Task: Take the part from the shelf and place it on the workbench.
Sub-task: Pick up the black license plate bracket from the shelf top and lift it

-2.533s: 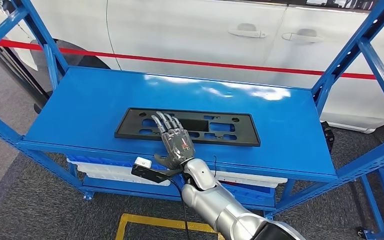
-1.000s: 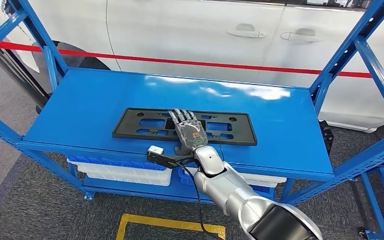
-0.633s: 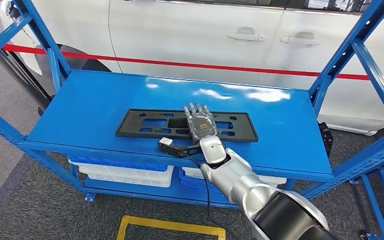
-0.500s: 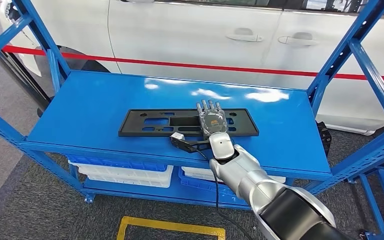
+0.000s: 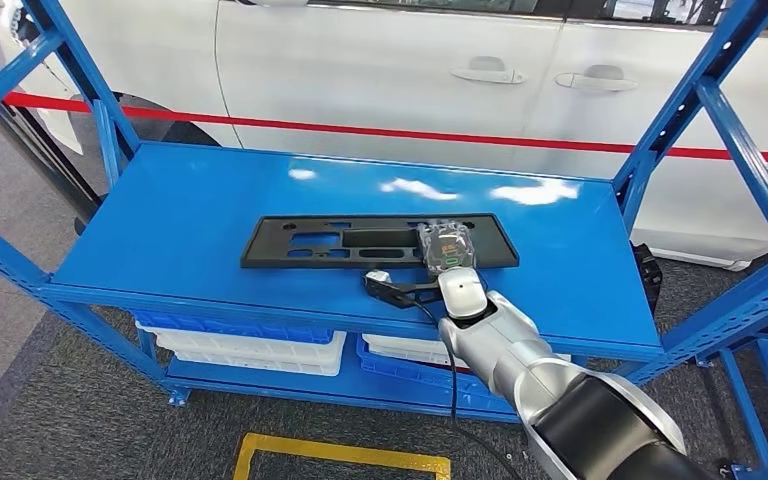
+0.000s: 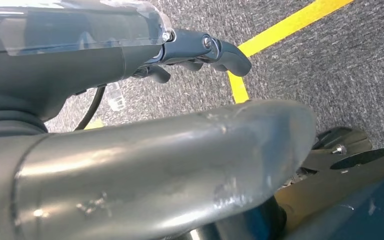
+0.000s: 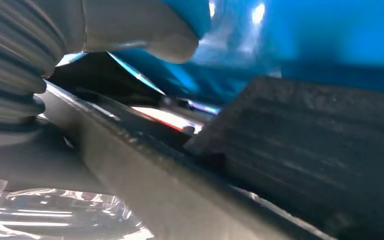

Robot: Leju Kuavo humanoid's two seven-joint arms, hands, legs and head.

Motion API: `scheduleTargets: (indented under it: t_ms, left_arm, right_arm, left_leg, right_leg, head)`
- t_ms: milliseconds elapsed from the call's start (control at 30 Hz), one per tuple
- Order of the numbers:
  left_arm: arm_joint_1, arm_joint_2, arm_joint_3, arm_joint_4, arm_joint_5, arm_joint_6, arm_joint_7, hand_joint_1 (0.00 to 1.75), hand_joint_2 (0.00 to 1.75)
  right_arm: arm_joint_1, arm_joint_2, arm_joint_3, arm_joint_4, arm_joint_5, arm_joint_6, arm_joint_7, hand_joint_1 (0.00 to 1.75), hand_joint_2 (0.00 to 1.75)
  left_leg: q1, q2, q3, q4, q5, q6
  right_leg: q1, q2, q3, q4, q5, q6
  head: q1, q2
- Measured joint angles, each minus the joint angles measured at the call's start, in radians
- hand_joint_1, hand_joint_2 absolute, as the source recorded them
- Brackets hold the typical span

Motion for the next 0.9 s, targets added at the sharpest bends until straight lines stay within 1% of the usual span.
scheduleTargets:
  t_ms: [267,400,500,600,700,767,900]
  left_arm:
    - [-0.001,-0.001,0.0,0.0,-0.013,0.002,0.005,0.0,0.0]
    - [-0.002,-0.001,0.0,0.0,-0.019,0.006,0.014,0.0,0.0]
    - [-0.003,-0.001,0.0,0.0,-0.023,0.01,0.017,0.0,0.0]
    - [-0.002,-0.001,0.001,0.0,-0.024,0.015,0.013,0.0,0.0]
    - [-0.002,-0.001,0.009,0.0,-0.017,0.022,0.002,0.0,0.0]
    - [-0.002,-0.001,0.017,0.0,-0.014,0.027,-0.004,0.0,0.0]
    - [-0.001,-0.001,0.024,0.0,-0.013,0.031,-0.006,0.0,0.0]
  right_arm:
    - [0.002,-0.001,-0.023,0.0,0.001,-0.039,-0.013,1.75,1.75]
    - [0.009,-0.001,-0.043,0.0,-0.014,-0.079,-0.034,1.75,1.75]
    - [0.012,0.001,-0.08,-0.002,-0.065,-0.14,-0.089,1.75,1.75]
    - [0.006,0.008,-0.14,-0.017,-0.16,-0.197,-0.2,1.75,1.75]
    - [-0.017,0.016,-0.204,-0.067,-0.263,-0.207,-0.314,1.75,1.75]
    - [-0.039,0.021,-0.236,-0.109,-0.299,-0.2,-0.341,1.75,1.75]
    - [-0.056,0.025,-0.27,-0.161,-0.317,-0.201,-0.351,1.75,1.75]
  left_leg:
    - [0.0,0.0,0.0,0.0,-0.001,-0.001]
    - [0.0,0.0,-0.001,0.0,-0.001,-0.001]
    - [0.0,-0.001,-0.003,0.0,0.0,-0.001]
    - [0.0,0.0,-0.005,0.0,0.0,-0.001]
    - [0.0,0.0,-0.01,0.0,0.001,-0.001]
    - [0.0,-0.001,-0.012,0.001,0.002,-0.002]
    - [0.0,-0.004,-0.015,0.001,0.002,-0.002]
  right_leg:
    - [0.0,0.0,0.0,0.0,0.0,0.0]
    - [0.0,0.0,0.0,0.0,0.0,0.0]
    - [0.0,0.0,-0.001,0.0,0.0,0.0]
    - [0.0,0.0,-0.003,0.001,0.001,0.001]
    - [0.0,0.0,-0.008,0.002,0.002,0.002]
    - [0.0,0.0,-0.011,0.002,0.003,0.003]
    - [0.0,-0.003,-0.012,0.003,0.002,0.003]
  head:
    - [0.0,0.0]
    - [0.0,0.0]
    - [0.0,0.0]
    - [0.0,0.0]
    - [0.0,0.0]
    - [0.0,0.0]
    - [0.0,0.0]
